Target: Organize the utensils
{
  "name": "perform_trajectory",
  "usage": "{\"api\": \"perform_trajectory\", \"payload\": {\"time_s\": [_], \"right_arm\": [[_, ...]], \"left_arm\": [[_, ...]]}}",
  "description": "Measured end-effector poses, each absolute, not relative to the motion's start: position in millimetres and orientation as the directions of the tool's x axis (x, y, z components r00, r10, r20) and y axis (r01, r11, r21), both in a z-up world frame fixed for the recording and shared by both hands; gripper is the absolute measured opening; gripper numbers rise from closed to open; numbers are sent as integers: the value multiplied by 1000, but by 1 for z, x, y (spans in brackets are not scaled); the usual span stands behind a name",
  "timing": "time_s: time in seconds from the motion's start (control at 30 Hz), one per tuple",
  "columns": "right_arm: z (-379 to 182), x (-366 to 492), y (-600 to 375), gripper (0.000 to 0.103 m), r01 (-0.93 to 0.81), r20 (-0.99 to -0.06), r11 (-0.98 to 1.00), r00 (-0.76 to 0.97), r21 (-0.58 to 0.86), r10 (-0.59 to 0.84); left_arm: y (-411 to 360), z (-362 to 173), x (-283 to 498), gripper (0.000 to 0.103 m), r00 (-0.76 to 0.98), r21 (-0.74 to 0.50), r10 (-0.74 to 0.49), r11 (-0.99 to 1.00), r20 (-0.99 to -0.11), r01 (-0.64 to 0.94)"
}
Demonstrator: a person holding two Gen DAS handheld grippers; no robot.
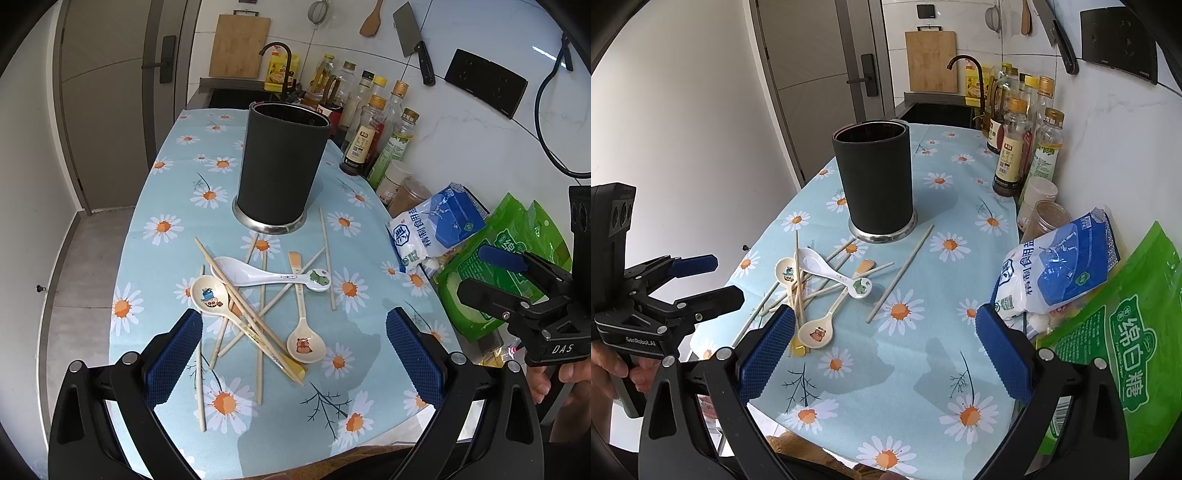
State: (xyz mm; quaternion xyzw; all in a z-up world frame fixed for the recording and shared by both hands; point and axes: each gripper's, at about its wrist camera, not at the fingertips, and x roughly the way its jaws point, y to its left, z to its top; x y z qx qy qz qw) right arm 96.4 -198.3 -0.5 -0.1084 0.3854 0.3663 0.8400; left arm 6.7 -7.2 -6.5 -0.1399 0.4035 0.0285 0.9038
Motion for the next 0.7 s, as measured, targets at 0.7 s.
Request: {"api": "perform_trajectory", "payload": {"time_s": [0.7], "right_arm": [[-10, 117, -192, 83, -703, -756, 693, 365, 159, 543]], "left_arm": [[28, -31, 38, 83, 651, -440, -187, 863, -736, -250]]}}
